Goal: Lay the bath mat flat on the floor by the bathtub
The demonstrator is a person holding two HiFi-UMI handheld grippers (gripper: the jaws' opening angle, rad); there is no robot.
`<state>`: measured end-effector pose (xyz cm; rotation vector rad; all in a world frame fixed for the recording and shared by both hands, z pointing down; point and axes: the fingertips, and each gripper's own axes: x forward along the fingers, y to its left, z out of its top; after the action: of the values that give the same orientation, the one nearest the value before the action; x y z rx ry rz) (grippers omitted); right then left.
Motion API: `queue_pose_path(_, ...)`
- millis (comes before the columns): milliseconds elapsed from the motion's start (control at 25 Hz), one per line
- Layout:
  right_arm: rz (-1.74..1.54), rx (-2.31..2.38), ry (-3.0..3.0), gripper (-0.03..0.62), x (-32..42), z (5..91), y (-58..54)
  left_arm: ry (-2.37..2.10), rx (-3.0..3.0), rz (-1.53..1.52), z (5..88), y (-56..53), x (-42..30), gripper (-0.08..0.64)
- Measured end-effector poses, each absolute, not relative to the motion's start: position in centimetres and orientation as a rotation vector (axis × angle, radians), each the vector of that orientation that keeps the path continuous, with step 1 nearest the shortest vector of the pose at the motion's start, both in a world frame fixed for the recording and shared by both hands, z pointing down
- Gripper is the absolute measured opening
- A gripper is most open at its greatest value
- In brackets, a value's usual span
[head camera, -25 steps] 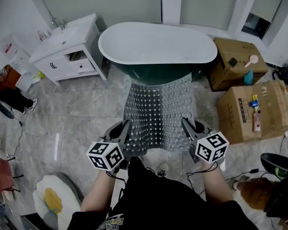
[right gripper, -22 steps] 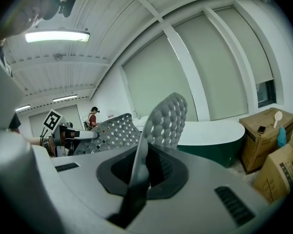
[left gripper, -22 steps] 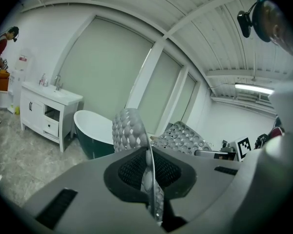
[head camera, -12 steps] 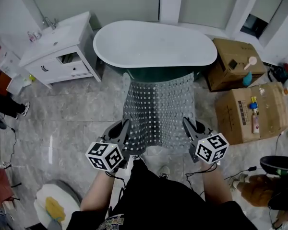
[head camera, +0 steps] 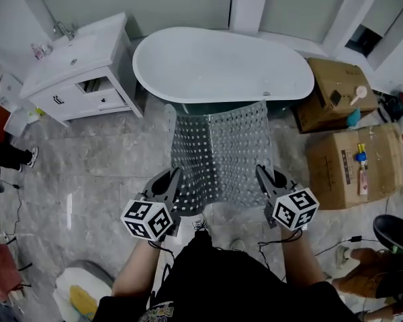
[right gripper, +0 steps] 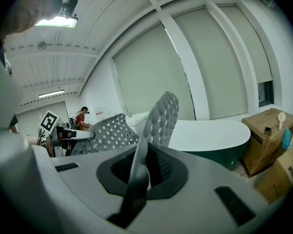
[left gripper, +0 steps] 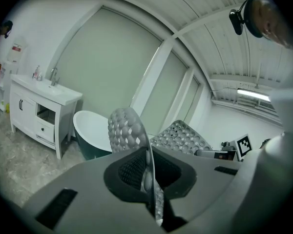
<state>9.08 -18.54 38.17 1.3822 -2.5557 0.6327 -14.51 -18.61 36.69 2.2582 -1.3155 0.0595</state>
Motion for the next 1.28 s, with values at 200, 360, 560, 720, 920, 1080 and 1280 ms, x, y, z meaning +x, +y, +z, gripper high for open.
queue_pose_path(200, 0.623, 1.395, -2.53, 0.031, 7.4, 39.6, -22.5, -1.321, 2.248, 0.065, 38.1, -22.4, -16.9, 0.034)
queue_pose_path(360, 0.624, 1.415, -2.509, 0.031, 6.4, 40.6, -24.4, -1.324, 2.255, 0.069, 39.1, -24.6, -18.5, 0.034)
queue_pose_path(560, 0.626, 1.435, -2.473, 0.031, 5.5, 41.7, -25.9, -1.316, 2.267, 0.091, 40.3, -26.7, -19.7, 0.032)
queue_pose_path(720, 0.628, 1.455, -2.451, 0.031, 5.7, 42.6, -26.5, -1.301, 2.271, 0.096, 41.4, -27.8, -19.6, 0.034)
queue_pose_path(920, 0.647, 1.483, -2.424, 0.031, 6.2, 44.0, -28.0, -1.293, 2.267, 0.119, 42.8, -29.5, -19.3, 0.034)
queue_pose_path(1080, 0.66, 1.49, -2.406, 0.031, 7.6, 45.6, -29.5, -1.298, 2.263, 0.132, 44.2, -30.8, -18.3, 0.032)
queue_pose_path(1280, 0.682, 1.483, -2.38, 0.031, 10.4, 48.2, -30.8, -1.339, 2.237, 0.137, 46.8, -31.8, -16.4, 0.034)
